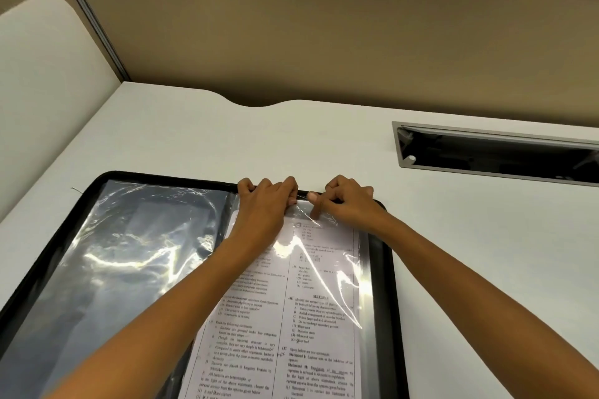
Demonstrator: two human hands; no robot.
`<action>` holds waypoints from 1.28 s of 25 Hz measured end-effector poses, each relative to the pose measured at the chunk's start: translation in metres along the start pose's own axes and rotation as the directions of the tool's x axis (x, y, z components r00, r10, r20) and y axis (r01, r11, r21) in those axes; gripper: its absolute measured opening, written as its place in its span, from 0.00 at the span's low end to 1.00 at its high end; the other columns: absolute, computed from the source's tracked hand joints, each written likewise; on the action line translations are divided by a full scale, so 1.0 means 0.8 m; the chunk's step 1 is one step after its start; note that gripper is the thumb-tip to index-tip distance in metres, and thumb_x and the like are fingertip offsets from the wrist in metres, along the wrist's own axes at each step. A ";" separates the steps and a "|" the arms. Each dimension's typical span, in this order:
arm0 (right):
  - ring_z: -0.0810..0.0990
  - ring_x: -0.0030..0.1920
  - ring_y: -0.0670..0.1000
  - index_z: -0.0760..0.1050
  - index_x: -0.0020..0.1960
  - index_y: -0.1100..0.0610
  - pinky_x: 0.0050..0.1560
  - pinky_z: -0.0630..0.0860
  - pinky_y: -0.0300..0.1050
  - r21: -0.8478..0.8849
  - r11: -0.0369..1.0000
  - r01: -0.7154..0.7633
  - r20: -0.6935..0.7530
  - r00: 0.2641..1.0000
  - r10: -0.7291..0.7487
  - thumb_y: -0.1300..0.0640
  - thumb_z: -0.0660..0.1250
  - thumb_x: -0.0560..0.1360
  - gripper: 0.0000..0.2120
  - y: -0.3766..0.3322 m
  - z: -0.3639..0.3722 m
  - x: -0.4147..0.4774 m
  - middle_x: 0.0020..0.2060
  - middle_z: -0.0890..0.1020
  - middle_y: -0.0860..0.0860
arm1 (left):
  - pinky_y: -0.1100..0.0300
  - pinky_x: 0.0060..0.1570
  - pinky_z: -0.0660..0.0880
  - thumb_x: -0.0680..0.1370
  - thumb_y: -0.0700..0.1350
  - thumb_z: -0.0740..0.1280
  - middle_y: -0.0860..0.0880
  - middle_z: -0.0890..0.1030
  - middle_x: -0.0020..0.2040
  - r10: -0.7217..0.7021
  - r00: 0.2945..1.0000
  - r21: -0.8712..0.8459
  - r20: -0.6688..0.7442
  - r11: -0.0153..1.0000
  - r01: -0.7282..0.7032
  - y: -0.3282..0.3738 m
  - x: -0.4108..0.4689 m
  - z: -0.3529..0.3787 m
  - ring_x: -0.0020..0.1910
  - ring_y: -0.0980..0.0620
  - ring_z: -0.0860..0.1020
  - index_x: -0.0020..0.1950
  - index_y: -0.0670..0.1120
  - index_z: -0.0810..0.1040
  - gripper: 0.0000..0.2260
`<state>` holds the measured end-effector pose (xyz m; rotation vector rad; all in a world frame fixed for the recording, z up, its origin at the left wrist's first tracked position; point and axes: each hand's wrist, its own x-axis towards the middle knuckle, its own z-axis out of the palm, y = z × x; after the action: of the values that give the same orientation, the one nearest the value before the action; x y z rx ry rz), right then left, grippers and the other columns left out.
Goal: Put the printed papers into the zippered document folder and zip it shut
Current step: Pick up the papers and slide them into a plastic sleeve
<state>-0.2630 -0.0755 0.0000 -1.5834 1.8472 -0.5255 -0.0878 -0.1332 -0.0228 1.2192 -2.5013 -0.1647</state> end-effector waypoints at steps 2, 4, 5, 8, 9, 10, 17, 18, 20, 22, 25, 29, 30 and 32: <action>0.70 0.53 0.43 0.83 0.35 0.43 0.58 0.55 0.47 -0.029 1.000 0.005 -0.005 1.000 -0.005 0.35 0.58 0.74 0.20 -0.001 0.007 0.001 0.42 0.69 0.43 | 0.57 0.40 0.47 0.75 0.41 0.63 0.56 0.69 0.29 -0.008 1.000 0.013 -0.019 1.000 0.008 0.000 0.000 0.002 0.35 0.51 0.68 0.42 0.50 0.69 0.06; 0.69 0.55 0.44 0.82 0.33 0.41 0.59 0.55 0.47 -0.046 0.999 -0.005 -0.005 1.000 0.005 0.34 0.57 0.74 0.21 -0.002 0.008 0.002 0.43 0.69 0.43 | 0.57 0.40 0.47 0.76 0.41 0.62 0.56 0.68 0.29 -0.009 0.999 0.024 -0.035 1.000 0.009 0.001 -0.001 0.005 0.35 0.52 0.67 0.42 0.50 0.69 0.06; 0.68 0.56 0.44 0.82 0.34 0.41 0.60 0.54 0.48 -0.056 0.998 -0.013 -0.007 1.000 0.013 0.34 0.57 0.75 0.22 -0.003 0.008 0.003 0.44 0.68 0.44 | 0.57 0.40 0.47 0.76 0.41 0.61 0.56 0.68 0.29 -0.012 0.999 0.022 -0.043 1.000 0.013 0.001 -0.001 0.006 0.35 0.52 0.67 0.42 0.51 0.69 0.06; 0.61 0.55 0.43 0.82 0.36 0.42 0.64 0.53 0.48 -0.045 0.998 -0.044 -0.022 0.999 0.043 0.34 0.57 0.75 0.21 -0.004 0.012 -0.003 0.47 0.67 0.44 | 0.57 0.41 0.47 0.77 0.42 0.60 0.56 0.70 0.31 -0.010 0.999 0.009 -0.040 1.000 0.010 -0.003 0.000 0.007 0.36 0.52 0.68 0.42 0.50 0.69 0.05; 0.59 0.53 0.42 0.82 0.36 0.43 0.65 0.54 0.47 -0.033 0.998 -0.049 -0.022 0.999 0.049 0.34 0.58 0.74 0.21 -0.004 0.014 -0.005 0.48 0.67 0.44 | 0.57 0.41 0.47 0.76 0.42 0.61 0.56 0.70 0.31 -0.003 0.999 0.016 -0.038 1.000 0.004 -0.003 0.000 0.008 0.36 0.51 0.69 0.42 0.51 0.70 0.05; 0.58 0.52 0.42 0.83 0.36 0.44 0.65 0.54 0.47 -0.025 0.998 -0.052 -0.021 0.998 0.051 0.33 0.58 0.74 0.21 -0.005 0.015 -0.007 0.48 0.67 0.44 | 0.57 0.41 0.47 0.76 0.42 0.62 0.56 0.71 0.31 -0.002 0.999 0.026 -0.034 1.000 0.003 -0.003 0.000 0.009 0.37 0.51 0.70 0.42 0.51 0.70 0.05; 0.64 0.58 0.45 0.81 0.45 0.44 0.61 0.53 0.47 -0.091 0.996 -0.020 -0.075 0.997 0.013 0.35 0.59 0.75 0.17 0.000 0.019 -0.009 0.49 0.71 0.45 | 0.57 0.44 0.47 0.77 0.43 0.64 0.56 0.73 0.33 -0.046 0.997 0.000 -0.057 0.999 0.046 -0.005 -0.003 0.015 0.40 0.49 0.74 0.43 0.50 0.72 0.04; 0.66 0.57 0.45 0.80 0.48 0.44 0.60 0.54 0.47 -0.091 0.996 -0.004 -0.109 0.994 -0.006 0.38 0.61 0.75 0.14 0.003 0.022 -0.011 0.50 0.72 0.45 | 0.57 0.45 0.48 0.78 0.44 0.63 0.56 0.76 0.35 -0.053 0.997 -0.015 -0.050 0.998 0.053 -0.006 -0.002 0.015 0.42 0.49 0.74 0.45 0.51 0.73 0.03; 0.70 0.55 0.46 0.77 0.53 0.46 0.61 0.59 0.49 -0.031 0.999 0.034 -0.178 0.983 -0.039 0.44 0.64 0.75 0.10 0.010 0.026 -0.017 0.50 0.76 0.45 | 0.54 0.49 0.52 0.79 0.46 0.62 0.55 0.80 0.41 -0.088 0.996 -0.063 -0.032 0.994 0.086 -0.003 -0.002 0.014 0.47 0.50 0.75 0.51 0.51 0.75 0.04; 0.73 0.54 0.46 0.75 0.58 0.49 0.62 0.66 0.48 0.111 0.992 0.065 -0.250 0.967 -0.036 0.53 0.67 0.75 0.11 0.015 0.025 -0.025 0.51 0.79 0.47 | 0.52 0.54 0.57 0.78 0.44 0.63 0.51 0.80 0.49 -0.079 0.996 -0.090 -0.044 0.993 0.075 0.003 -0.008 0.010 0.52 0.48 0.75 0.59 0.49 0.75 0.10; 0.74 0.57 0.45 0.71 0.63 0.55 0.59 0.70 0.33 0.258 0.964 0.061 -0.368 0.929 0.039 0.64 0.63 0.77 0.16 0.016 0.025 -0.045 0.57 0.78 0.48 | 0.51 0.57 0.65 0.76 0.39 0.66 0.46 0.78 0.58 -0.041 0.997 -0.161 -0.063 0.986 0.030 0.011 -0.032 0.000 0.58 0.45 0.74 0.64 0.44 0.74 0.16; 0.73 0.59 0.46 0.70 0.66 0.55 0.61 0.70 0.37 0.281 0.960 0.009 -0.443 0.888 0.121 0.64 0.60 0.78 0.17 0.012 0.047 -0.094 0.60 0.75 0.46 | 0.51 0.59 0.69 0.75 0.37 0.66 0.44 0.78 0.59 -0.084 0.996 -0.267 -0.028 0.961 0.073 0.023 -0.093 -0.013 0.58 0.44 0.75 0.63 0.42 0.76 0.16; 0.74 0.58 0.46 0.70 0.66 0.55 0.62 0.71 0.39 0.292 0.956 -0.002 -0.435 0.890 0.134 0.63 0.61 0.78 0.17 0.008 0.056 -0.111 0.61 0.75 0.47 | 0.51 0.58 0.69 0.75 0.36 0.67 0.45 0.78 0.58 -0.098 0.995 -0.260 -0.032 0.962 0.086 0.028 -0.113 -0.018 0.57 0.44 0.76 0.61 0.43 0.77 0.15; 0.73 0.63 0.48 0.69 0.68 0.54 0.66 0.68 0.41 0.299 0.954 -0.017 -0.408 0.901 0.144 0.62 0.62 0.78 0.19 0.000 0.079 -0.148 0.65 0.74 0.49 | 0.52 0.55 0.68 0.73 0.36 0.68 0.46 0.78 0.54 -0.113 0.992 -0.218 -0.054 0.971 0.099 0.039 -0.157 -0.025 0.53 0.45 0.76 0.58 0.44 0.78 0.14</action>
<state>-0.2108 0.0470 -0.0204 -1.2550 2.0228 -1.1238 -0.0326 -0.0150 -0.0287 1.2465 -2.2940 -0.4051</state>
